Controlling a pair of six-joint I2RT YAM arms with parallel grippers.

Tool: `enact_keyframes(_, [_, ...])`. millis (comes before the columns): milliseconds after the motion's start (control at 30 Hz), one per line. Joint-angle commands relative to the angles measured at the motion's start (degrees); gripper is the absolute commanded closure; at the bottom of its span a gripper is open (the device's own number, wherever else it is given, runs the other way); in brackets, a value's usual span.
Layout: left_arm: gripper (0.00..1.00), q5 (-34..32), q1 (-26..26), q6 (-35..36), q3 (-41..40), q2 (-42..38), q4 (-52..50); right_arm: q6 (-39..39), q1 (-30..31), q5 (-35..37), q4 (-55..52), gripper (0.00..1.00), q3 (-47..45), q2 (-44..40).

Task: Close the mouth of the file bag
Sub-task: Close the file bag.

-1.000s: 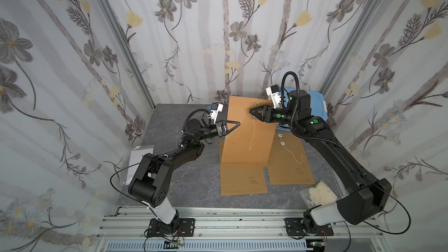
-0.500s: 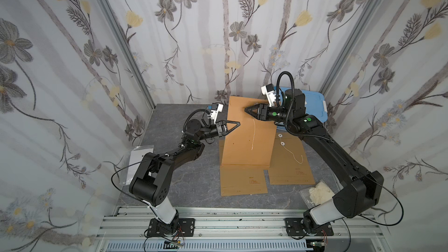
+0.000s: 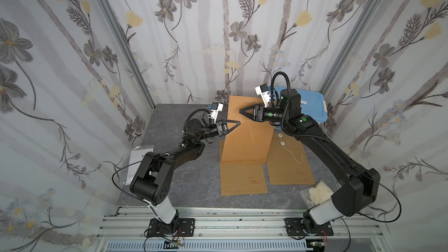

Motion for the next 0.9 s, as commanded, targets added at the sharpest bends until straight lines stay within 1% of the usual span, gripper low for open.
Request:
enact_keyframes(0, [1.0, -1.09, 0.11, -1.63, 0.33, 0.23, 4.67, -2.45, 0.68, 0.68, -0.81, 0.58, 0.33, 0.23])
enact_keyframes(200, [1.0, -2.53, 0.39, -3.9, 0.58, 0.95, 7.41, -0.8, 1.54, 1.14, 3.24, 0.62, -3.09, -0.39])
enact_keyframes(367, [1.0, -3.33, 0.65, -6.27, 1.02, 2.16, 10.13, 0.8, 2.47, 1.33, 6.66, 0.7, -6.18, -0.48])
enact_keyframes(600, [1.0, -4.52, 0.93, -8.65, 1.11, 3.03, 12.7, 1.07, 4.01, 1.8, 8.7, 0.71, -8.57, -0.71])
enact_keyframes(867, [1.0, -5.12, 1.62, -8.82, 0.67, 2.31, 12.54, 1.72, 4.12, 3.23, 11.6, 0.73, -13.72, -2.82])
